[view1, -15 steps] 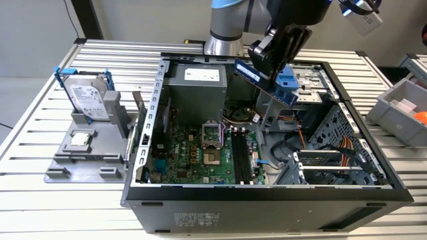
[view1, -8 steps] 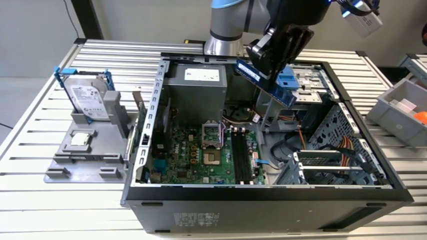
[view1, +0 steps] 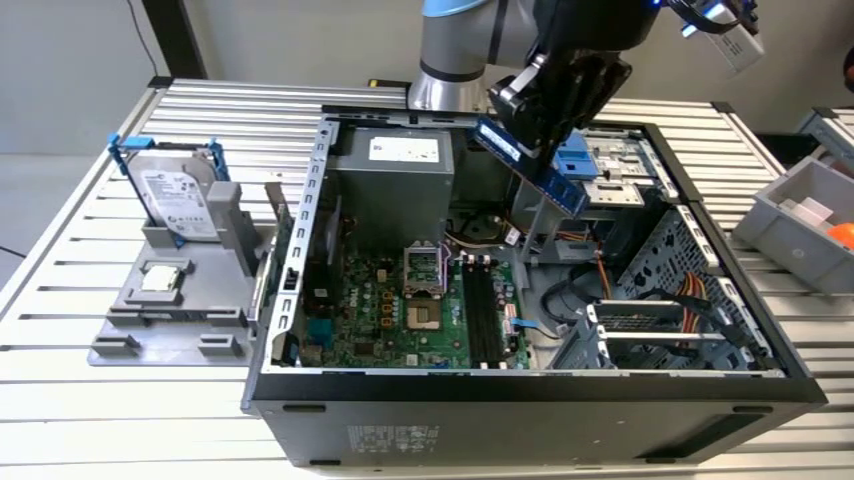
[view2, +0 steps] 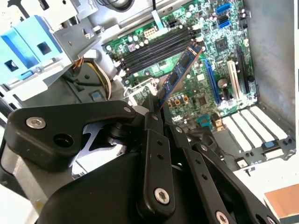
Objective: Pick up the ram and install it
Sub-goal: 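Insert the ram into the slot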
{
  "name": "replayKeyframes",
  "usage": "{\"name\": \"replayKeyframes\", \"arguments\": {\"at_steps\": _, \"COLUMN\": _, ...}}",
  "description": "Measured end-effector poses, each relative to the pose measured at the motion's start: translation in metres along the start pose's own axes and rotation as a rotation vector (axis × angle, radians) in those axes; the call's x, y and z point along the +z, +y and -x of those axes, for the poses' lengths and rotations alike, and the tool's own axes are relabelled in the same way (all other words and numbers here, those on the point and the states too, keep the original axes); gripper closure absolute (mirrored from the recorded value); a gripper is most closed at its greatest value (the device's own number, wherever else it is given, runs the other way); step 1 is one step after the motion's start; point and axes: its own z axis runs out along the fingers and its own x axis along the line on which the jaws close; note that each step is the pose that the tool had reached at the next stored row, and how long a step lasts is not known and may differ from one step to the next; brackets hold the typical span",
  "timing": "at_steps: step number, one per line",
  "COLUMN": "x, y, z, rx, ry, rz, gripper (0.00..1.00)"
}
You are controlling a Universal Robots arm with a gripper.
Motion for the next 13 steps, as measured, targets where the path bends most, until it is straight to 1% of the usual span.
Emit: {"name": "replayKeyframes", "arguments": {"at_steps": 13, "x": 0.0000, "y": 0.0000, "z": 0.0000, "rx": 0.120, "ry": -0.0026, "rz": 0.0028, "gripper": 1.00}}
